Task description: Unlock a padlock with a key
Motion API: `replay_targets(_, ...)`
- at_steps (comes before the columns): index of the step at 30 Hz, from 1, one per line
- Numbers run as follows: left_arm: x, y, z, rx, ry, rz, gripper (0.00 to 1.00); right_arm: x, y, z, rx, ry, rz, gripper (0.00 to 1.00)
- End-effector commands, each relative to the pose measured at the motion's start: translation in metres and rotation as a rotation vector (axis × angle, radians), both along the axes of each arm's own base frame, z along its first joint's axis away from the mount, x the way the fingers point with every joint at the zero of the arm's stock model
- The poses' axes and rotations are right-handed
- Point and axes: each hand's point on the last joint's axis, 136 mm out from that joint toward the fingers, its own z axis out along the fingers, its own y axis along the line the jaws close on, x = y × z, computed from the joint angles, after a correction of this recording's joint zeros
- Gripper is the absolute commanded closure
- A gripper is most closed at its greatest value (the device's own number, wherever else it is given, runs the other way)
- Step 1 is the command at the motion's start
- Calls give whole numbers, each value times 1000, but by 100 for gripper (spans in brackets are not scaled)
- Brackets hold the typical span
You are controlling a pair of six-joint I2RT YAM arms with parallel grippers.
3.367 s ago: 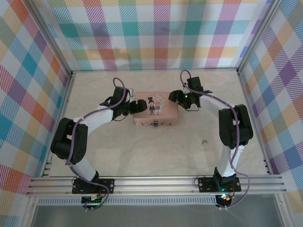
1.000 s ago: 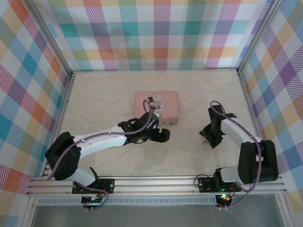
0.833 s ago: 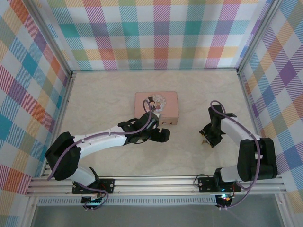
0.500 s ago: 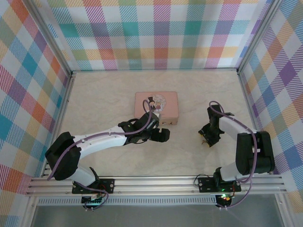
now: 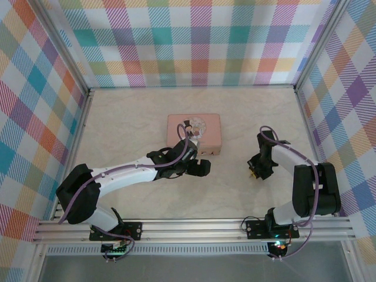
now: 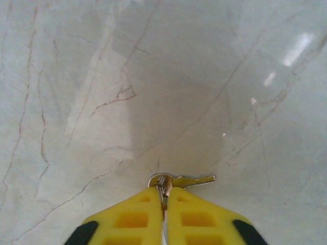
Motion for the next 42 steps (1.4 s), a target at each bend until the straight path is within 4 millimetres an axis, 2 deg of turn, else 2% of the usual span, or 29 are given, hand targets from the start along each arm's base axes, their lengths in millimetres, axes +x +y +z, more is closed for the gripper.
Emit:
replay_targets(1, -3, 1, 0, 13, -9, 5, 7, -13, -4, -16, -13, 53, -9, 100)
replay_targets(8, -2, 5, -1, 17, -13, 18, 7, -7, -2, -8, 5, 11, -5, 100)
replay_targets(14, 0, 8, 10, -15, -43, 45, 7, 14, 1, 28, 21, -127, 14, 100)
replay_targets(24, 11, 18, 40, -45, -115, 87, 6, 56, 14, 92, 79, -350, 83, 100)
replay_targets(29, 25, 21, 68, -118, -141, 103, 6, 89, 24, 141, 117, -503, 127, 100)
replay_targets(35, 49, 11, 117, -279, -186, 93, 8, 119, 49, 194, 227, -662, 165, 100)
replay_targets(42, 76, -24, 166, -527, -176, 35, 29, 128, 72, 234, 294, -776, 182, 100)
